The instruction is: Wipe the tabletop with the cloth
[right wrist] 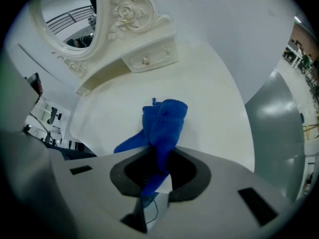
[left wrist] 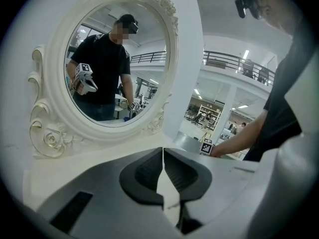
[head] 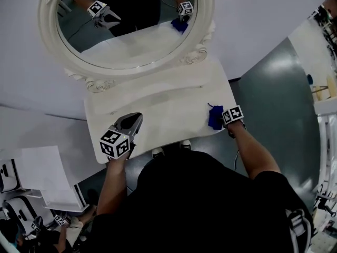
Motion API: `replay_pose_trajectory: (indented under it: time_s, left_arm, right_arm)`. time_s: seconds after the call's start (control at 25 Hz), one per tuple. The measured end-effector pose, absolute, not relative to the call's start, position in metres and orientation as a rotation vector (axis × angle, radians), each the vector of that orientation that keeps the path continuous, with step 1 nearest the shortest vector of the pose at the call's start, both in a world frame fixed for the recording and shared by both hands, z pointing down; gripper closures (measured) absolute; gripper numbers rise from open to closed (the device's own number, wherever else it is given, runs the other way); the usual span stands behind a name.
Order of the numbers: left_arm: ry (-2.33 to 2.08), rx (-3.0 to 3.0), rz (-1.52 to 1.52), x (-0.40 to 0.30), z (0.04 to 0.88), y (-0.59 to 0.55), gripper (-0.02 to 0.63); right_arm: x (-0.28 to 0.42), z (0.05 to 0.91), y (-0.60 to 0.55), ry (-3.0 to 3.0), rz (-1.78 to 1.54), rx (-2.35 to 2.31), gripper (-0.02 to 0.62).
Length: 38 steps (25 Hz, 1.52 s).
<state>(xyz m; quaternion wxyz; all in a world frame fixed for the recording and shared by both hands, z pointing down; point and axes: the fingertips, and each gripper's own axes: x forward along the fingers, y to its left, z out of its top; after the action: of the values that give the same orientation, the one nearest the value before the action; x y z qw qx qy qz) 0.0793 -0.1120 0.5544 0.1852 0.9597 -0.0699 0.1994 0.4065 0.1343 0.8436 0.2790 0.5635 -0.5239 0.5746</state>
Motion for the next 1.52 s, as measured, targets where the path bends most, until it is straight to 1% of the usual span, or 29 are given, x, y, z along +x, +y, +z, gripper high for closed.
replay_pose_trajectory:
  time_s: [0.16,0.36,0.56,0.72,1.2,1.32,1.52]
  left_arm:
    - [-0.254,2.707,0.533,0.062,0.551,-0.125,0.586]
    - [-0.34,2.71,0.504,0.034,0.546,-0.14,0.586]
    - [-0.449,2.695,0.476,-0.008,0.545,-0.157,0.586]
    - [-0.534,2.661,0.437,-0.042,0.547,-0.17,0.586]
    - [-0.671,2.608,0.44,-0.105,0.556,-0.203,0.586]
    - [-0.686,2.593,0.443,-0.116,0.56,-0.208,0.586]
    - [-0.708,2.573,0.457,-0.131,0.566,-0.216,0.586]
  right_arm:
    - [0.374,0.812,0.082,-1.575,1.456,1.451,0.537]
    - [0.322,0.763,-0.012,-1.786,1.314,1.37,0.537]
    - [0.248,0.718,-0.105,-1.982,1.187,1.263,0.537]
    - [0.182,0.699,-0.166,-2.097,1.129,1.173,0.537]
    - [-0.003,0.682,-0.28,-2.325,1.022,0.889,0.537]
    - [-0.03,0.692,-0.297,-2.323,1.02,0.863,0.537]
    - [-0.048,0.72,-0.319,-2.263,1.0,0.851,0.537]
